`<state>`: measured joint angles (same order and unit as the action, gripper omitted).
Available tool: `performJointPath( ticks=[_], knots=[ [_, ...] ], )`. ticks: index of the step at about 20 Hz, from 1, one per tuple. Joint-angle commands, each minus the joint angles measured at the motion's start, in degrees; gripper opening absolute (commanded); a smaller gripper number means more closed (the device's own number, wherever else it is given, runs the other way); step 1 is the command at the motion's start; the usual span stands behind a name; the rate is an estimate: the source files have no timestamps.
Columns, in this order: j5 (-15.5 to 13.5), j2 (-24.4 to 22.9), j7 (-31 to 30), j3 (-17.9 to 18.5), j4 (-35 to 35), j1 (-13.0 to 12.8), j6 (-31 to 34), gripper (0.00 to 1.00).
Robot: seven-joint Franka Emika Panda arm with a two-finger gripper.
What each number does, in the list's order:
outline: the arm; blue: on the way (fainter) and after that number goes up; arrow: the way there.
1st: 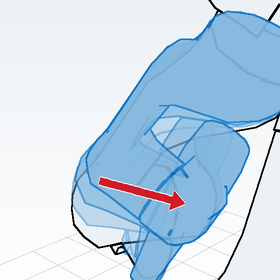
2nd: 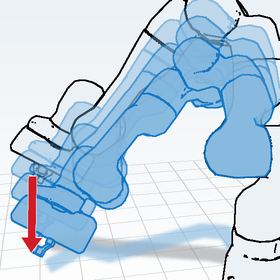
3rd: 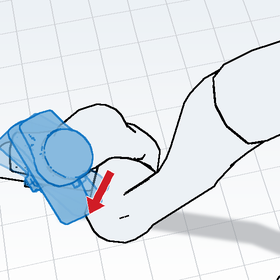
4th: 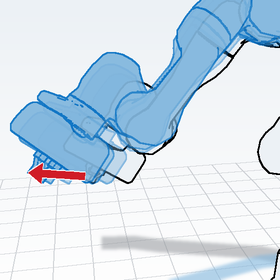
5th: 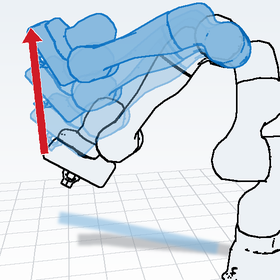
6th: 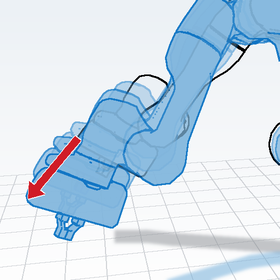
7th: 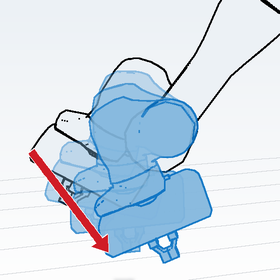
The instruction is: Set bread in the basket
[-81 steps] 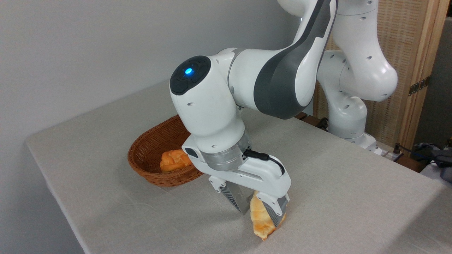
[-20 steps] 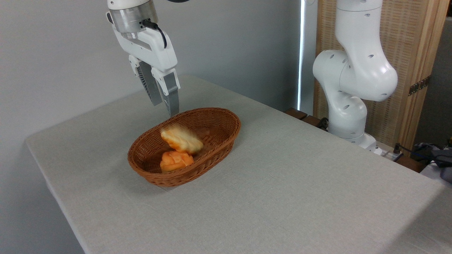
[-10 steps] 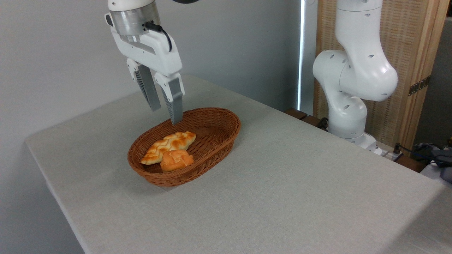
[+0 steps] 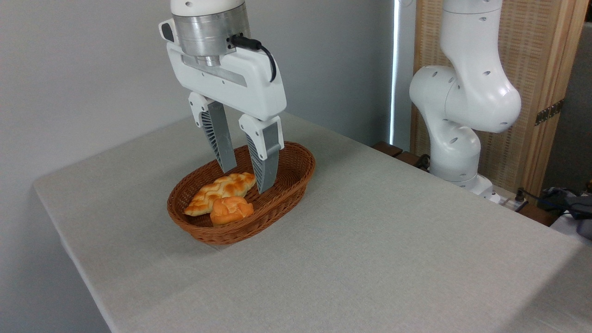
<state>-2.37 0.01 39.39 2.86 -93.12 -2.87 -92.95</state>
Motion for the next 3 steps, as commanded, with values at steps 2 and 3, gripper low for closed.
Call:
performJointPath(
  ticks=[2, 3],
  knots=[
    [-2.4, -0.8, 0.2, 1.4, 0.0, -0.6, -0.4, 1.00],
    [-2.5, -0.8, 0.1, 1.9, 0.0, -0.6, -0.5, 1.00]
  ],
)
